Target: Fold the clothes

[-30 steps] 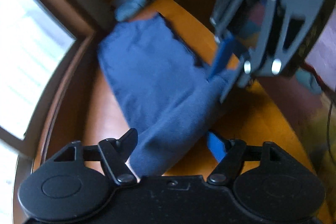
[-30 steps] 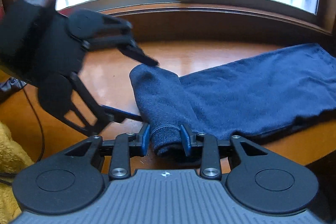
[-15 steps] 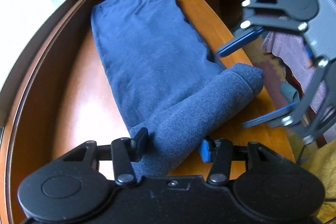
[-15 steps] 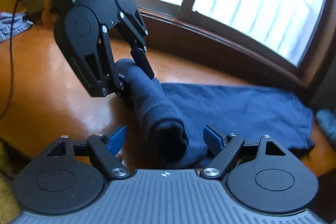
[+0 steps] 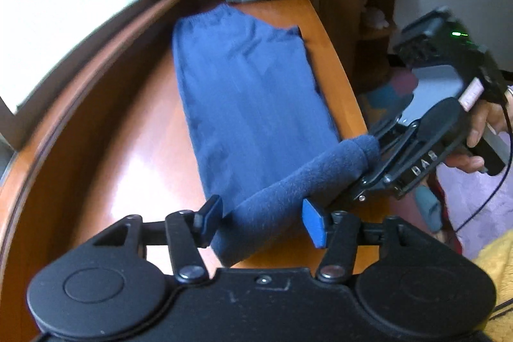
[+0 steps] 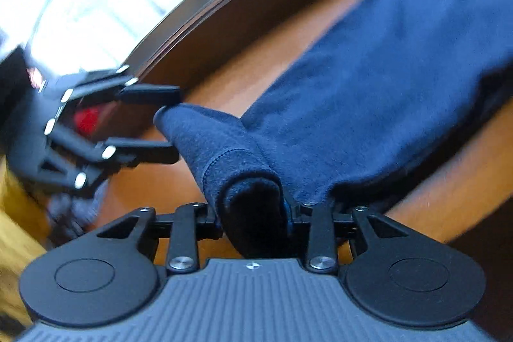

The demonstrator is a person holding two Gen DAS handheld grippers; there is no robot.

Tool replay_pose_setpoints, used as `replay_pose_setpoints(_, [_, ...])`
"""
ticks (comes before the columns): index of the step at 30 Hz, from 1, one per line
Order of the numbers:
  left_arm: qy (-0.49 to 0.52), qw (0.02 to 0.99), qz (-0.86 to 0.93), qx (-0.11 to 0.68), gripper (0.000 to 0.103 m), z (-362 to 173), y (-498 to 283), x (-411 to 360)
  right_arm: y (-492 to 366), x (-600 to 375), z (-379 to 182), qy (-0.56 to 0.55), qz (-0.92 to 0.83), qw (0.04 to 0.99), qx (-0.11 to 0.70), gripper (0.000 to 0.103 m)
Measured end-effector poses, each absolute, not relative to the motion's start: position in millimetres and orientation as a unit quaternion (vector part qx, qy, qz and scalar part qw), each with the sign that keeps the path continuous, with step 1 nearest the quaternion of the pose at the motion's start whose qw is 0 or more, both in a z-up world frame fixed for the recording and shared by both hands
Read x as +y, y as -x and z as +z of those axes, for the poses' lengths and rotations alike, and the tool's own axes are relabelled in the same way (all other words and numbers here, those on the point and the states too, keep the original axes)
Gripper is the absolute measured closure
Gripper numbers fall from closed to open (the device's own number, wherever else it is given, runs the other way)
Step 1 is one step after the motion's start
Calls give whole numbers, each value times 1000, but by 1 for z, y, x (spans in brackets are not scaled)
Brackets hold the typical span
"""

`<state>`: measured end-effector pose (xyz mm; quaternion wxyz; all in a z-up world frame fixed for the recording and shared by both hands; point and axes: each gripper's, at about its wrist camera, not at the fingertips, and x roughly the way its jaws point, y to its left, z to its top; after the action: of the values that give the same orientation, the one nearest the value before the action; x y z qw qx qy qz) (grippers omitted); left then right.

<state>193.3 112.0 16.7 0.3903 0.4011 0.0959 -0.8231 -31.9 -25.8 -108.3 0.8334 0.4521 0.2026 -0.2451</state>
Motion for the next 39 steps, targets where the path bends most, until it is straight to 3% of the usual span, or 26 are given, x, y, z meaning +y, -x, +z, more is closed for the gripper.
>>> replay_pose_setpoints(5, [-372,398,-834,90,42,31,-187,103,42,-46,-116,-581,-242,753,190,68])
replay_pose_setpoints(10, [-390,376,-835,100,42,7,-170,78,51,-68,-126,-697,-235,654,178,67])
replay_pose_setpoints(13, [-397,375,-829,120,41,-10,-168,58,53,-77,-128,-713,-231,634,189,70])
replay_pose_setpoints(16, [-404,374,-821,151,41,-20,-171,37,60,-79,-125,-724,-236,622,185,67])
replay_pose_setpoints(19, [-411,370,-819,152,38,-24,-169,31,74,-75,-109,-710,-264,626,184,52])
replay_pose_setpoints(24, [-403,376,-818,164,28,-28,-172,26,100,-49,-46,-559,-395,705,185,47])
replay_pose_setpoints(29, [-399,384,-815,172,23,-29,-173,26,79,-41,-32,-470,-397,770,168,61])
replay_pose_setpoints(32, [-399,390,-811,174,21,-29,-173,25,68,-55,-52,-452,-411,764,208,72])
replay_pose_setpoints(33, [-400,392,-810,175,20,-29,-172,26,70,-56,-60,-447,-417,759,221,66])
replay_pose_setpoints(35, [-405,395,-807,169,19,-28,-170,27,69,-65,-66,-458,-418,752,222,66])
replay_pose_setpoints(39, [-407,399,-803,175,18,-28,-171,27,98,-79,-27,-380,-475,770,193,61])
